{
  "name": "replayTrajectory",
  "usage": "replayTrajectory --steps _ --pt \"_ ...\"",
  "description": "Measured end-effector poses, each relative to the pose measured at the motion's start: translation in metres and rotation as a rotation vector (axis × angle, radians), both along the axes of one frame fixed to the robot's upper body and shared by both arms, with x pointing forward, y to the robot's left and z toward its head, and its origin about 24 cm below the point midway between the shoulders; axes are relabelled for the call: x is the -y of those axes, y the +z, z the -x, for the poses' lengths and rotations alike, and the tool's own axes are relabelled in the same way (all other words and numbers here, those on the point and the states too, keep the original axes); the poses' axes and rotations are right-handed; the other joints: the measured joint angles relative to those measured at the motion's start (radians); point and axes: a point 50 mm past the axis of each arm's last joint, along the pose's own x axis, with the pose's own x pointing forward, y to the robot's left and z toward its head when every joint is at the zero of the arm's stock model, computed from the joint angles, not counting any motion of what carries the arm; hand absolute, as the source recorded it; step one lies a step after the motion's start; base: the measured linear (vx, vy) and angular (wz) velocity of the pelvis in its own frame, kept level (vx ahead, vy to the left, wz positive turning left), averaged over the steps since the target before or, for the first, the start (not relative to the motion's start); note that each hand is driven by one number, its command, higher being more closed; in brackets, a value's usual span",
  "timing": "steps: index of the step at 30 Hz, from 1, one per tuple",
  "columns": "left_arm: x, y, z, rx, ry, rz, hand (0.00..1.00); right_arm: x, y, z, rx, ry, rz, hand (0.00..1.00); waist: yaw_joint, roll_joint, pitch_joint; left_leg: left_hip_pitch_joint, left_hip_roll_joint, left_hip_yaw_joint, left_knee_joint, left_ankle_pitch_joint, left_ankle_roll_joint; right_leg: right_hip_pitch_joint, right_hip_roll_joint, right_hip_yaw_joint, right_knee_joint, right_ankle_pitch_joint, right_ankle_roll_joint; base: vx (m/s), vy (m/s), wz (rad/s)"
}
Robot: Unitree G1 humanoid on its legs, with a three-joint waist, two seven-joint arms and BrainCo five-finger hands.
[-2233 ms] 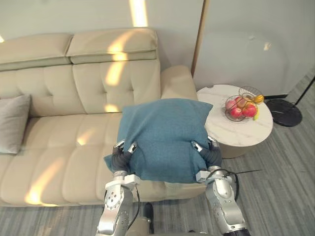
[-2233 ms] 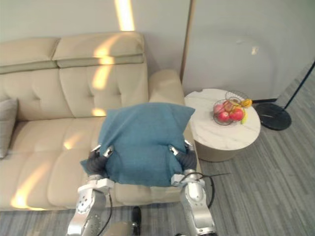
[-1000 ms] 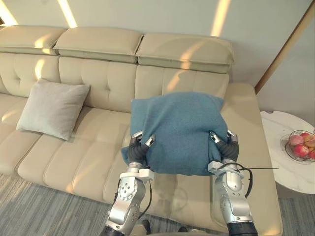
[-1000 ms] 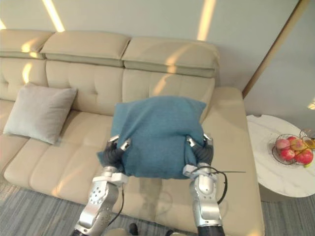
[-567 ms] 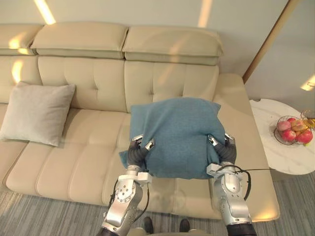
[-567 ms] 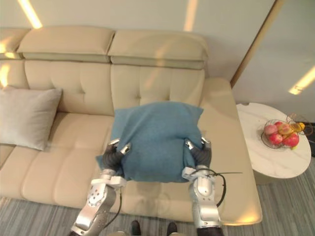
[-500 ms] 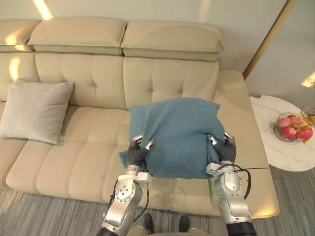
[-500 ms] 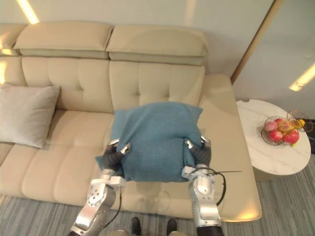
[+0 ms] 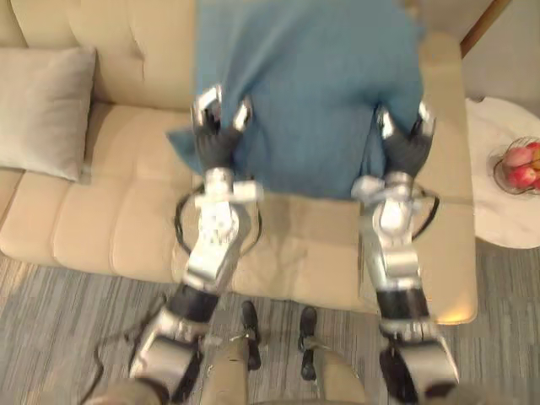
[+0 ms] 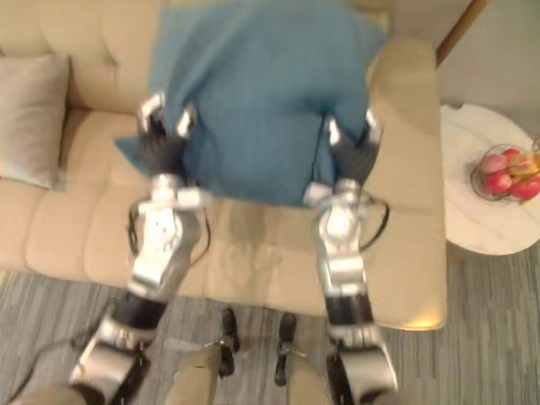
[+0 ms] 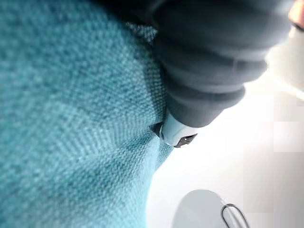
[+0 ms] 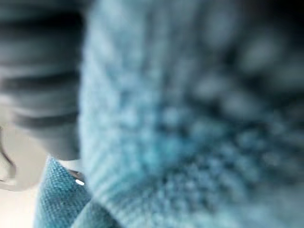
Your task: Pick up cushions and gather them together orderly.
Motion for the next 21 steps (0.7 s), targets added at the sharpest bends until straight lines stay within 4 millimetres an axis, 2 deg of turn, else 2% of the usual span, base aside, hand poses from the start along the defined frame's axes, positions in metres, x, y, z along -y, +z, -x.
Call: replayTrajectory --steps 1,2,3,4,5,6,9,13,16,18,19,21 --pt "-0.005 0.025 -0.011 0.028 0.047 -0.009 1.00 -0.003 0.026 -0.009 0.025 -0.009 0.009 1.00 -0.001 0.002 0.033 -0.014 -0.003 -0.003 -0.030 0.030 0.000 -0.015 0.003 -0.003 -0.024 0.022 -0.002 -0.07 -0.017 0.03" --pt "-0.006 0.037 -0.015 0.037 0.070 -0.012 1.00 -0.004 0.037 -0.013 0.033 -0.014 0.006 1.00 -0.002 0.002 0.042 -0.026 -0.004 -0.004 -0.043 0.042 -0.001 -0.028 0.004 -0.003 -0.034 0.032 -0.003 -0.07 -0.011 0.07" --pt "-0.009 0.062 -0.021 0.060 0.108 -0.016 1.00 -0.007 0.062 -0.018 0.052 -0.023 -0.002 1.00 -0.006 0.004 0.064 -0.054 -0.008 -0.016 -0.069 0.071 -0.004 -0.053 0.008 -0.012 -0.059 0.051 -0.007 -0.04 -0.008 0.09" --pt "-0.010 0.072 -0.022 0.068 0.117 -0.011 1.00 -0.007 0.071 -0.019 0.061 -0.030 -0.009 1.00 -0.008 0.005 0.073 -0.062 -0.010 -0.025 -0.082 0.083 -0.005 -0.063 0.008 -0.016 -0.067 0.059 -0.008 -0.05 -0.012 0.15" --pt "-0.010 0.095 -0.023 0.095 0.137 -0.008 1.00 -0.008 0.093 -0.019 0.084 -0.041 -0.017 1.00 -0.012 0.007 0.098 -0.082 -0.014 -0.038 -0.119 0.114 -0.009 -0.086 0.012 -0.024 -0.087 0.076 -0.012 -0.04 -0.011 0.15" --pt "-0.010 0.115 -0.021 0.119 0.151 -0.004 0.00 -0.009 0.111 -0.017 0.107 -0.049 -0.021 0.00 -0.016 0.007 0.118 -0.111 -0.016 -0.051 -0.148 0.140 -0.014 -0.116 0.015 -0.031 -0.105 0.091 -0.015 -0.03 -0.010 0.13" --pt "-0.009 0.136 -0.019 0.136 0.167 0.007 0.00 -0.004 0.133 -0.013 0.129 -0.090 -0.039 0.00 -0.015 0.007 0.169 -0.164 -0.016 -0.052 -0.165 0.155 -0.016 -0.169 0.018 -0.038 -0.117 0.099 -0.017 0.00 -0.001 0.02" --pt "-0.006 0.126 -0.032 0.041 0.118 0.047 0.00 0.005 0.125 -0.024 0.053 -0.114 -0.023 0.00 -0.017 0.007 0.174 -0.224 -0.012 -0.051 -0.165 0.155 -0.016 -0.225 0.020 -0.046 -0.118 0.099 -0.017 0.04 0.023 0.02" --pt "-0.002 0.103 -0.045 -0.067 0.050 0.119 0.00 0.006 0.111 -0.035 -0.043 -0.088 -0.034 0.00 -0.016 0.005 0.198 -0.245 -0.004 -0.048 -0.159 0.154 -0.016 -0.246 0.025 -0.051 -0.108 0.099 -0.017 0.07 0.044 -0.01" --pt "-0.001 0.059 -0.058 -0.204 0.011 0.197 0.00 0.004 0.089 -0.043 -0.119 -0.060 -0.054 0.00 -0.016 0.004 0.209 -0.246 0.002 -0.036 -0.158 0.154 -0.017 -0.254 0.028 -0.050 -0.093 0.099 -0.017 0.09 0.051 -0.04" --pt "-0.001 0.051 -0.059 -0.222 0.006 0.211 0.00 0.004 0.085 -0.044 -0.127 -0.060 -0.057 0.00 -0.016 0.004 0.209 -0.246 0.003 -0.034 -0.158 0.154 -0.017 -0.254 0.029 -0.049 -0.093 0.099 -0.017 0.07 0.043 -0.03" --pt "0.001 0.022 -0.059 -0.267 -0.022 0.266 0.00 0.007 0.065 -0.045 -0.158 -0.043 -0.090 0.00 -0.016 0.004 0.209 -0.239 0.007 -0.025 -0.154 0.154 -0.017 -0.254 0.030 -0.049 -0.073 0.098 -0.016 0.08 0.073 -0.02"
